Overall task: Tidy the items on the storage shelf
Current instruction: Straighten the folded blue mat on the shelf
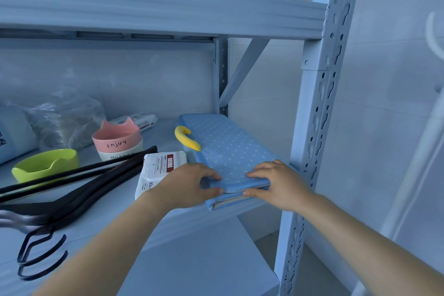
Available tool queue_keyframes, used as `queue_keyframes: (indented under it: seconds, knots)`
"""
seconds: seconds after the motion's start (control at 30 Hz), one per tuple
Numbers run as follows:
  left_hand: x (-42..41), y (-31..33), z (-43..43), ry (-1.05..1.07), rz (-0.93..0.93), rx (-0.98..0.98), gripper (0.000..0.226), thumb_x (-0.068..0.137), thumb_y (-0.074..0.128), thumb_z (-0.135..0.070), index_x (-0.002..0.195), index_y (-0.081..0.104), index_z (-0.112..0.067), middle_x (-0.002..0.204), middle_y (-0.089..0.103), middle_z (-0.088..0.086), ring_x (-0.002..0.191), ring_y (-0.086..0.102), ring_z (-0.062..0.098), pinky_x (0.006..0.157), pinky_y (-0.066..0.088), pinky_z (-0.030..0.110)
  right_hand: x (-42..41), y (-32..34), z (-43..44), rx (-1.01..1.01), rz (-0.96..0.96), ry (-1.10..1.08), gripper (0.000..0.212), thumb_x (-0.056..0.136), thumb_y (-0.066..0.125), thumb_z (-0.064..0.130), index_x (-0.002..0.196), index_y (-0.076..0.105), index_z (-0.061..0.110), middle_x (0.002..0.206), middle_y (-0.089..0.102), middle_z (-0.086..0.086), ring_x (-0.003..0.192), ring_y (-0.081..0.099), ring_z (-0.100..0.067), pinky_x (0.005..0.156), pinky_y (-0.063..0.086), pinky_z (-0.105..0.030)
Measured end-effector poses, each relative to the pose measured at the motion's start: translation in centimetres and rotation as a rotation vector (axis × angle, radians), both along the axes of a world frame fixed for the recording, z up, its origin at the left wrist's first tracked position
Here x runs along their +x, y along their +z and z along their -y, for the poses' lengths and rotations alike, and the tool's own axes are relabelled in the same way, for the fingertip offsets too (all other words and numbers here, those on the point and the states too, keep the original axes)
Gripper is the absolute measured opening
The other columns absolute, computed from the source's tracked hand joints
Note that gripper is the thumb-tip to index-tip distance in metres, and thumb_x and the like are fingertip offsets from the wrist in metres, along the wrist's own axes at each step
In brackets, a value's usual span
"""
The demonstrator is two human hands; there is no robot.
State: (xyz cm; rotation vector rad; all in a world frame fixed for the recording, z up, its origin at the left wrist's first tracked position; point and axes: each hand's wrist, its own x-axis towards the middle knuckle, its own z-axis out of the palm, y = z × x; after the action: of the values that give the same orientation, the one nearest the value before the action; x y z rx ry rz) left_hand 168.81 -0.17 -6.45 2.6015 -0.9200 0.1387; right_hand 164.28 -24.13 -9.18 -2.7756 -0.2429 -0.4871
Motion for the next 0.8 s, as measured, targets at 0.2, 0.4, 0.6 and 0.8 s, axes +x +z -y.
queue_keyframes:
  seconds: [0.2,0.4,0.6,0.8]
  knots:
    - [-1.5,0.6,-0.1,-0.106,0.009,-0.037,0.024,0.092,0.052,-0.037,0.113,0.063,-0.032,0.114,0.061,-0.012,0.102,0.057,0.008,0.092,0.043,0.027,-2.4,1.5,0.8,0.102,-0.103,0.022,0.058,0.071,0.056,0.070,0.114,0.065,0.031,0.122,0.057,0.014,0.119,0.047,-0.004,0.104,0.032,-0.021]
    - [0.2,1.8,0.3,-0.051,0.046,0.115,0.039,0.094,0.048,-0.039,0.131,0.050,-0.028,0.142,0.042,-0.005,0.132,0.037,0.014,0.108,0.030,0.030,0.1,1.9,-1.0,0.147,-0.143,-0.073,0.049,0.088,0.049,0.056,0.129,0.054,0.029,0.144,0.042,0.008,0.133,0.035,-0.007,0.106,0.022,-0.018]
    - [1.5,0.9,1.6,-0.007,-0.021,0.189,0.048,0.096,0.040,-0.046,0.142,0.034,-0.035,0.155,0.022,-0.002,0.141,0.023,0.017,0.114,0.019,0.030,1.9,1.1,-1.1,-0.068,-0.397,-0.049,0.062,0.088,0.027,0.068,0.145,0.016,0.045,0.158,0.001,0.014,0.145,-0.002,-0.011,0.116,-0.004,-0.050]
    - [1.8,-0.7,3.0,0.013,0.050,0.134,0.040,0.098,0.036,-0.042,0.136,0.044,-0.037,0.149,0.034,-0.005,0.135,0.032,0.012,0.106,0.025,0.023,2.1,0.7,0.8,-0.137,-0.376,0.007,0.062,0.088,0.023,0.070,0.145,0.013,0.047,0.157,0.000,0.015,0.145,-0.003,-0.009,0.116,-0.003,-0.047]
